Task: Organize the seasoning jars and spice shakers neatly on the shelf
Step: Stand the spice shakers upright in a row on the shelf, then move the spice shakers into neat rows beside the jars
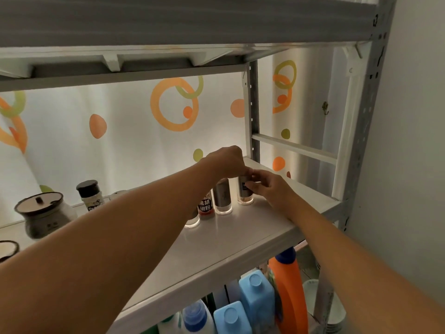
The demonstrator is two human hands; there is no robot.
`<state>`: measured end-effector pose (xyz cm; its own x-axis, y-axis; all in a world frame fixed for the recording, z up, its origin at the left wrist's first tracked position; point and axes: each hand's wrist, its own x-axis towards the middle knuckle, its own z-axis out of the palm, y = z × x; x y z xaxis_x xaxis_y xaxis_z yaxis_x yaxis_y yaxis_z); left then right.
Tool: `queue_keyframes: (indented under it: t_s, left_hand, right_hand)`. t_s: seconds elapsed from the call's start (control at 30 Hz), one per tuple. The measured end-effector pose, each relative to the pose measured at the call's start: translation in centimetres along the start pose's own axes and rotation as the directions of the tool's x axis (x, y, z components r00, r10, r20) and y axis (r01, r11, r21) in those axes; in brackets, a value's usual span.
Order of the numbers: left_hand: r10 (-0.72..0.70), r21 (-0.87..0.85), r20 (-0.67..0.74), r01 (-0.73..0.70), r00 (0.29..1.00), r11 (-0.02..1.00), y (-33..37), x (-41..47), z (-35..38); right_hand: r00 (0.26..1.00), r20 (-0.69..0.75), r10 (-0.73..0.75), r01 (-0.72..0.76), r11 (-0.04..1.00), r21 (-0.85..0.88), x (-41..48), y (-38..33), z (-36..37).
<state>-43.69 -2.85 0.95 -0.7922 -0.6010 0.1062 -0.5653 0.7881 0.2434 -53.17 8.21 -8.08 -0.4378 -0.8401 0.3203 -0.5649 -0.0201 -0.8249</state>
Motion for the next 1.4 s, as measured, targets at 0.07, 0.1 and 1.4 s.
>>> queue_keyframes:
  t_s: [0.07, 0.1, 1.4]
  left_hand:
    - [-0.007, -0.014, -0.004, 0.007, 1.0, 1.0, 0.1, 0.0, 0.1]
    - [-0.01, -0.015, -0.006, 0.01, 1.0, 1.0, 0.2, -0.2, 0.1]
    - [-0.613, -0.964, -0.188, -0.025, 0.767, 0.265, -13.0, -30.8, 1.9]
  right_hand:
    - [1.0, 0.01, -0.001, 0.001, 1.0, -0.027, 0.0, 0.0, 0.0]
    - [1.0, 0.011, 0.001, -0.001, 0.999, -0.034, 0.1, 0.1, 0.0]
    - [0.966, 0.26, 0.014, -0.096, 0.947, 0.306, -13.8, -18.2, 20.5]
